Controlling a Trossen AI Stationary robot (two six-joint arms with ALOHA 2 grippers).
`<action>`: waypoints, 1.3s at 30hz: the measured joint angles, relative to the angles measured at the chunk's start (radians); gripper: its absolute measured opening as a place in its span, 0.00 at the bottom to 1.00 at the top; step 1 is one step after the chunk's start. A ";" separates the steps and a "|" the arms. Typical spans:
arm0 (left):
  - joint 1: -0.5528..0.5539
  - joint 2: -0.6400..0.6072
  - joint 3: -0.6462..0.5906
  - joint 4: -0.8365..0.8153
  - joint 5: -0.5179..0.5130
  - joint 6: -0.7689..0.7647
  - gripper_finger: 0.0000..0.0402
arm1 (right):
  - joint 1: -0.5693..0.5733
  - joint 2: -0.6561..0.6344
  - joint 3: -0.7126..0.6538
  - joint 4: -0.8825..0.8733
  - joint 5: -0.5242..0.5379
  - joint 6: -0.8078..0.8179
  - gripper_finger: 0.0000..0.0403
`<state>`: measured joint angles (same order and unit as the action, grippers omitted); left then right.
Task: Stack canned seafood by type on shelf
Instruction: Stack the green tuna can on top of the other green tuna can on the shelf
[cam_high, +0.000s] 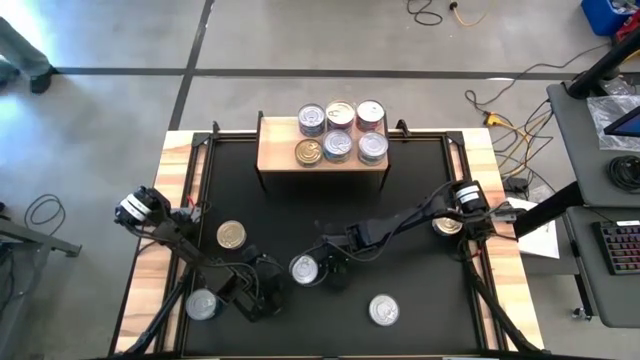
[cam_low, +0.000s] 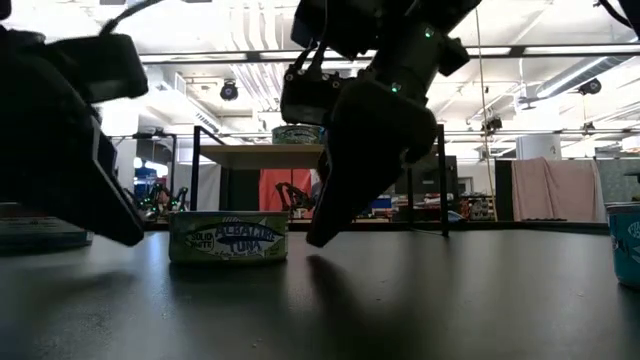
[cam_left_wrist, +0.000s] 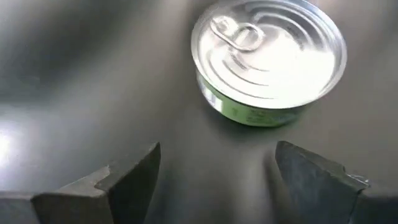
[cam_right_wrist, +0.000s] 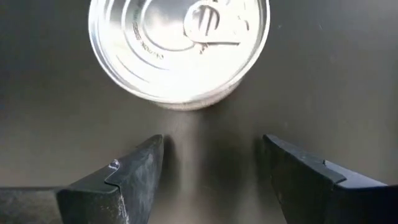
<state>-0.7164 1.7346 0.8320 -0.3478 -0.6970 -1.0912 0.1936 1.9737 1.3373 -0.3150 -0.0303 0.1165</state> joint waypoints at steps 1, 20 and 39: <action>0.005 0.000 -0.006 0.023 0.021 -0.003 0.76 | 0.000 0.004 0.000 0.009 0.000 0.001 0.66; 0.043 0.049 -0.043 0.281 0.042 0.194 0.76 | -0.006 0.000 0.035 0.006 0.004 0.047 0.66; 0.112 0.044 -0.057 0.270 0.101 0.349 0.96 | -0.006 0.001 0.034 0.006 0.005 0.056 0.63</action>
<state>-0.6041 1.7782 0.7754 -0.0780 -0.5956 -0.7420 0.1871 1.9742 1.3709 -0.3092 -0.0254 0.1726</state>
